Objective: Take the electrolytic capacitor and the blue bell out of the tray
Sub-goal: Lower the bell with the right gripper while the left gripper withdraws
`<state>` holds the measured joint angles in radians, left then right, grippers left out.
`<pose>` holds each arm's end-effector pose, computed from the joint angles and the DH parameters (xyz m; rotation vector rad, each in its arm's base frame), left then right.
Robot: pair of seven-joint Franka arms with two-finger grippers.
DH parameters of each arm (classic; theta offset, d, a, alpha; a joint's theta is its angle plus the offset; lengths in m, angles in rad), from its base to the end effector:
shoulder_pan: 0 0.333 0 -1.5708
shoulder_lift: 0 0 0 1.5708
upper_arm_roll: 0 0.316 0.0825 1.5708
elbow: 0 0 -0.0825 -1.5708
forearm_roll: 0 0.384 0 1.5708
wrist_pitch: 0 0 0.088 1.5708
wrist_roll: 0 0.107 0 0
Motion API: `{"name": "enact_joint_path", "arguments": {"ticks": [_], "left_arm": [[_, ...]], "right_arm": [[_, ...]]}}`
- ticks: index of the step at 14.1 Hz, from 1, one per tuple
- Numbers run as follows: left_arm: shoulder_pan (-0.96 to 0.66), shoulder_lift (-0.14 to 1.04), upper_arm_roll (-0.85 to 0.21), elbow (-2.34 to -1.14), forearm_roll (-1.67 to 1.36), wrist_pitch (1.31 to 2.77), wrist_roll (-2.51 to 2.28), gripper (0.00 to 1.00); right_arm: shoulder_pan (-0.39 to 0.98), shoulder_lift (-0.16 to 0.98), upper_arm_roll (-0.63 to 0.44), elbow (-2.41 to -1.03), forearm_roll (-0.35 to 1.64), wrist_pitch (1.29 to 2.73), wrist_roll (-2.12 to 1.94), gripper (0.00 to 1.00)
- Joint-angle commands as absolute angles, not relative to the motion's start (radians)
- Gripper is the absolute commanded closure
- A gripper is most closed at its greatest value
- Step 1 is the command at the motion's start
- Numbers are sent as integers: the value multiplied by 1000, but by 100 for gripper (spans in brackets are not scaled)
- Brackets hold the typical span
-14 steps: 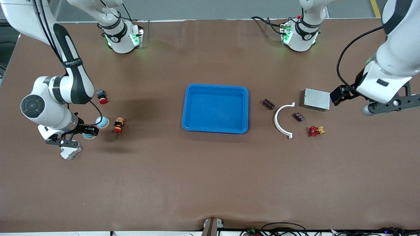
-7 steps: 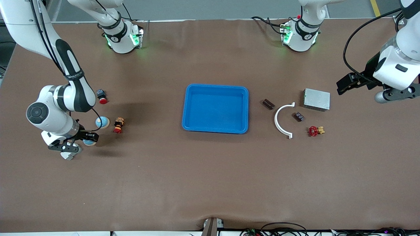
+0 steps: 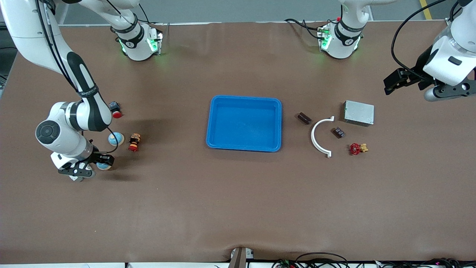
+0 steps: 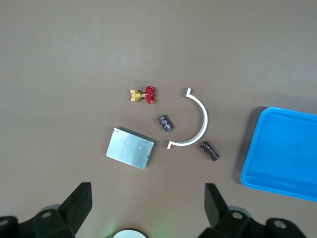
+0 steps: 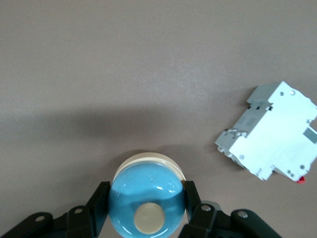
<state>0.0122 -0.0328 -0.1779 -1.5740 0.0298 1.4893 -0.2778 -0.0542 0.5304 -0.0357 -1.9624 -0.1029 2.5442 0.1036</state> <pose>0.5289 -0.0867 0.6337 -3.0896 -0.1763 0.0670 0.6198 -0.0538 0.2055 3.0588 -0.1600 0.0791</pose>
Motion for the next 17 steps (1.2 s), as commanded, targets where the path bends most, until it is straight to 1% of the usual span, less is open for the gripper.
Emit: {"name": "enact_joint_path", "arguments": {"ticks": [1,9,15,16,17], "left_arm": [[-41,-63,-103,-1603,15,1512,-259,0],[-23,-37,-104,-1588,15,1532,-262,0],[-28,-41,-106,-1574,17,1526,-267,0],[-26,-43,-106,-1575,15,1523,-270,0],[-25,-46,-106,-1575,15,1522,-262,0]], "right_arm": [[-72,564,-21,-1931,-124,2559,109,100],[-78,595,-21,-1919,-126,2592,109,100],[-92,612,-21,-1914,-126,2614,104,100],[-95,614,-21,-1913,-124,2614,103,31],[-100,617,-21,-1911,-124,2617,101,0]]}}
